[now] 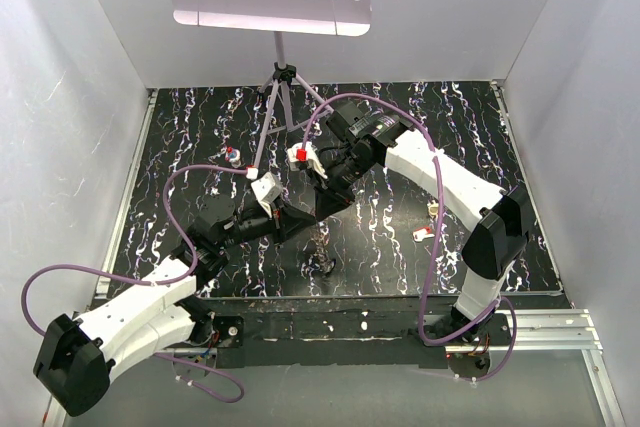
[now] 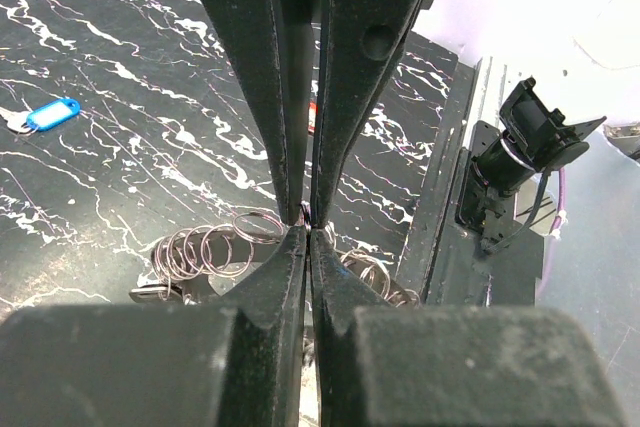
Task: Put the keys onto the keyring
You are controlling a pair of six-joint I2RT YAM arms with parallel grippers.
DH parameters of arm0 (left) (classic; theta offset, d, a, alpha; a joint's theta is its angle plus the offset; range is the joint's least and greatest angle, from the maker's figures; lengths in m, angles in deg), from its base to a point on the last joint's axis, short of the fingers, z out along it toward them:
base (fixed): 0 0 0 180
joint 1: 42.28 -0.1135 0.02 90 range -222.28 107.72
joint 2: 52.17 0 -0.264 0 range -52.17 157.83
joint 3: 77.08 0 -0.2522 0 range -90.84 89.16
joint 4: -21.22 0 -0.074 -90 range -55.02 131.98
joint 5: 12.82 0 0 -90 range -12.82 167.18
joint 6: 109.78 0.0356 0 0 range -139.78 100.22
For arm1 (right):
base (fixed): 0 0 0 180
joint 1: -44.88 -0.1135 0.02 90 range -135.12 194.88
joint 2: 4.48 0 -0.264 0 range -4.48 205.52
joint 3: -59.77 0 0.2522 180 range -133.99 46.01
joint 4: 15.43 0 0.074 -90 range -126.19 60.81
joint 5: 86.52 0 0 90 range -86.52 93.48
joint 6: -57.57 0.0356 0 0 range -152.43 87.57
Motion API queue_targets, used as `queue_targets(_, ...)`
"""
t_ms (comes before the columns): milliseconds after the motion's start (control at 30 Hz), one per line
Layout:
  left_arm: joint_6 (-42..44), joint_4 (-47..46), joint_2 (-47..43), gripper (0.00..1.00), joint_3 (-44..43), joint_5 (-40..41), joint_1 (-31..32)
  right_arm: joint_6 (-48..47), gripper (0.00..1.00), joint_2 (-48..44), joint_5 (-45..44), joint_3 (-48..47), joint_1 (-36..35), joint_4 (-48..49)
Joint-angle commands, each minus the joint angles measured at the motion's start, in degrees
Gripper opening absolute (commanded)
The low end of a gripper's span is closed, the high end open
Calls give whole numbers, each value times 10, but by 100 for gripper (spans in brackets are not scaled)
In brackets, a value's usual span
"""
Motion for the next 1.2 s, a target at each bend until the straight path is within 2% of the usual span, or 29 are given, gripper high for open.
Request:
queue_targets(0,-3,-23,-17,0,2,-3,-1,-3,17,1,-1,1,0,0)
queue_targets(467,-10,-28,-27,0,11,2,-2,-7,19,-3,0,21,-1,3)
queue_targets(600,-11,-30,-27,0,11,2,-1,-9,13,-6,6,21,0,1)
queue_targets(667,-13,-32,-27,0,11,2,-1,-11,2,-5,12,18,0,-3)
queue_targets(700,-16,-34,-26,0,11,2,-1,-11,1,-6,16,17,0,-4)
queue_targets(1167,-65,-82,-14,0,33,-24,-2,-13,1,-44,23,41,-15,-9)
